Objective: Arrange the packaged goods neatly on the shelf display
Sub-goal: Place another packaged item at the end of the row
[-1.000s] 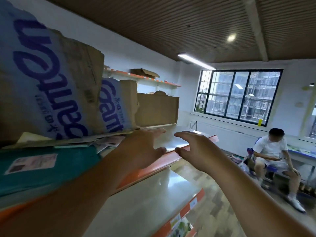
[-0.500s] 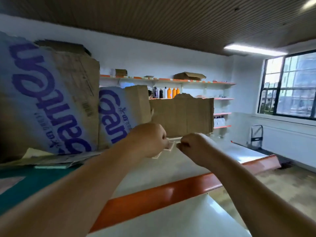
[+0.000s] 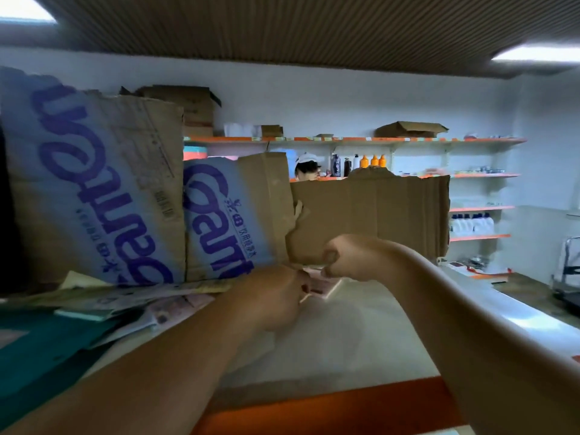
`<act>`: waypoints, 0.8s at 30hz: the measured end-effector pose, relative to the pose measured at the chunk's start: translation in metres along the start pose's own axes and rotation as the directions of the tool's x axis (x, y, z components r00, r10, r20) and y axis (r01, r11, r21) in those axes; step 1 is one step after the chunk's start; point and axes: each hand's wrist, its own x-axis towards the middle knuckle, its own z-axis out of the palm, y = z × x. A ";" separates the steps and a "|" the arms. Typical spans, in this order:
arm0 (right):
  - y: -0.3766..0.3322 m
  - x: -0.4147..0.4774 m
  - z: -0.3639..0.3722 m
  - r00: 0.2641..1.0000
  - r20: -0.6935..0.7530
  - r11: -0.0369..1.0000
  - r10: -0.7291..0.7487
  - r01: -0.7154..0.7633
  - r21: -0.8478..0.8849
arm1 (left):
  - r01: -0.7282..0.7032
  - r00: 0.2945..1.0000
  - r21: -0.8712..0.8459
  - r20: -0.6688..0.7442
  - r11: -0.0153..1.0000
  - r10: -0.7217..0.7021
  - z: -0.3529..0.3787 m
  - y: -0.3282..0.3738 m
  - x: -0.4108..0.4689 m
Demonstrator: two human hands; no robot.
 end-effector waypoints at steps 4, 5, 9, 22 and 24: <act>-0.006 0.026 0.009 0.986 0.145 0.996 -0.086 0.080 0.047 | -0.008 0.995 -0.114 -0.098 0.993 -0.004 -0.010 -0.006 -0.003; -0.005 0.028 0.014 0.982 0.158 0.994 -0.107 0.104 0.031 | 0.005 0.992 -0.155 -0.120 0.988 -0.024 -0.012 -0.010 -0.004; 0.003 0.023 0.013 0.984 -0.071 0.986 -0.166 0.167 0.002 | 0.044 0.985 -0.277 -0.147 0.960 -0.088 -0.026 -0.018 -0.011; -0.006 0.000 0.012 0.907 -0.281 0.941 -0.312 0.336 0.038 | 0.055 0.827 -0.376 -0.502 0.925 -0.253 -0.038 -0.039 -0.011; -0.009 -0.001 0.013 0.895 -0.310 0.944 -0.321 0.330 -0.023 | 0.073 0.817 -0.384 -0.507 0.921 -0.276 -0.036 -0.042 -0.009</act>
